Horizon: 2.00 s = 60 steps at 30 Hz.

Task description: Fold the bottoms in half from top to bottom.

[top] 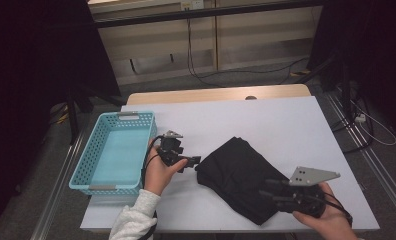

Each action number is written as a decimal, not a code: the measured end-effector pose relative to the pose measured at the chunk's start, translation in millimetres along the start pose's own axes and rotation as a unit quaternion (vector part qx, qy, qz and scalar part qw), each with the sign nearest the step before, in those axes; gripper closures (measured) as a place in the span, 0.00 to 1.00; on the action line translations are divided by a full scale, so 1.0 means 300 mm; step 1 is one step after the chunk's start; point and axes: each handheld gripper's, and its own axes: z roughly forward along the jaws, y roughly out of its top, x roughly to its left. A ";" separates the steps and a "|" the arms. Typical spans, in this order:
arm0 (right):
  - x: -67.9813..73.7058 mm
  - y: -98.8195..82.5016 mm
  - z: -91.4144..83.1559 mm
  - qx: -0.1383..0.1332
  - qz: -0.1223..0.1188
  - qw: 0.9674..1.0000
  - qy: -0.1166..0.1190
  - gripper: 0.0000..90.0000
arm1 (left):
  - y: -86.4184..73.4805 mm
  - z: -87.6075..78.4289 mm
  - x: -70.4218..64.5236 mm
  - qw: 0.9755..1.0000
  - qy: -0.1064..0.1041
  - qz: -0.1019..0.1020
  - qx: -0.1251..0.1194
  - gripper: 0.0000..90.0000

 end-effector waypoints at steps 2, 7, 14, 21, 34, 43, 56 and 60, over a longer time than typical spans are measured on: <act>-0.034 0.005 0.012 0.000 0.005 1.000 -0.017 0.57 | -0.002 -0.003 -0.002 1.000 0.005 0.000 -0.001 0.19; -0.144 0.002 0.070 0.026 0.014 0.996 -0.083 0.51 | -0.007 -0.004 -0.003 1.000 0.000 0.000 0.000 0.19; -0.204 -0.032 0.128 0.073 0.041 0.991 -0.100 0.64 | -0.016 -0.005 0.000 1.000 0.001 -0.001 0.002 0.19; -0.204 -0.040 0.154 0.095 0.038 0.992 -0.075 0.84 | -0.016 -0.010 -0.001 1.000 0.001 0.001 0.001 0.19; -0.214 -0.047 0.108 0.095 0.041 0.991 -0.083 0.96 | -0.007 -0.005 -0.007 1.000 -0.005 0.005 0.004 0.19; -0.210 -0.059 0.124 0.086 0.041 0.990 -0.103 0.67 | -0.009 -0.012 -0.011 1.000 -0.008 0.007 0.002 0.18; -0.253 -0.082 0.125 0.050 0.080 0.984 -0.153 0.27 | -0.038 -0.013 -0.034 0.999 -0.029 0.017 0.011 0.09; -0.262 -0.086 0.121 0.037 0.098 0.981 -0.165 0.24 | -0.052 -0.008 -0.040 0.999 -0.032 -0.001 0.009 0.06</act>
